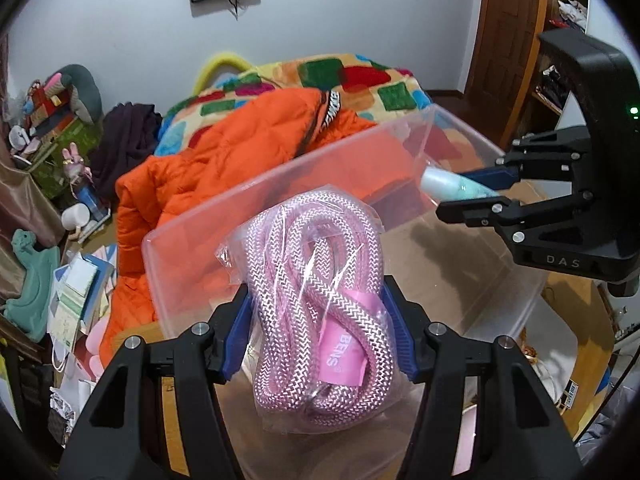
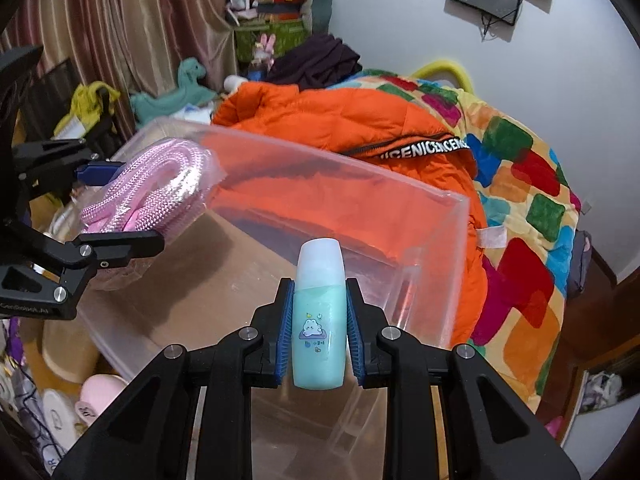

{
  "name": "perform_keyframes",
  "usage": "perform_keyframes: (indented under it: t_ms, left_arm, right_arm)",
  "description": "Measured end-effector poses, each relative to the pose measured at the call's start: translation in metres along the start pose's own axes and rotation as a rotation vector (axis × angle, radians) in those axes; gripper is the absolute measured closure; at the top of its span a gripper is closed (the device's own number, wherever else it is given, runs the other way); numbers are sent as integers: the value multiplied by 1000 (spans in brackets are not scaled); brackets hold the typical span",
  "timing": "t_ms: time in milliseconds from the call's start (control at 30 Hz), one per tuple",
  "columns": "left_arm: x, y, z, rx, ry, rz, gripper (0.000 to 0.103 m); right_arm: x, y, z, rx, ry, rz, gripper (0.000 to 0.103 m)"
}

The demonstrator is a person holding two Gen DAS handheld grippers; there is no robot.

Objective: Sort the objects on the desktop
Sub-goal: 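Carry both items over the clear box and release them inside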

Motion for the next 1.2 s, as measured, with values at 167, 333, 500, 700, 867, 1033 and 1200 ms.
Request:
perform_keyframes:
  t_ms: [167,333,500,700,867,1033,1200]
  left_arm:
    - [2,-5,1,-4,-12,-4,44]
    - [2,-7,4,3,-35,-25,44]
    - [2,-10,6,12,-53,-57,44]
    - [2,-13,4,11,-46,-81,43]
    - [2,-12,5,21,-50,-79,43]
    - [0,-8,4,45,-46,-66,41]
    - [3,10,4,91,-63,-5,38]
  right_arm:
    - [4,-4,-3,-13,19,-1,81]
    - [7,-9,-7,-41,48,2,81]
    - [6,-13,-13,-47,66,-13,81]
    - [3,-16,-14,-60,77,-16,81]
    - [3,-16,-15,-69,79,-13,81]
    - [1,-11,-19,-81,81,3,69]
    - [1,0,-19,-94,74,30,59]
Point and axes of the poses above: each gripper's, at about its wrist camera, not at the fingertips, and y roughly against the way its jaws point, z to its right, x to its top, the point moved 2 cm from there along -y, roughly the way its jaws point, and after that the axes turned 8 degrees about -y, right-handed, at the moved point
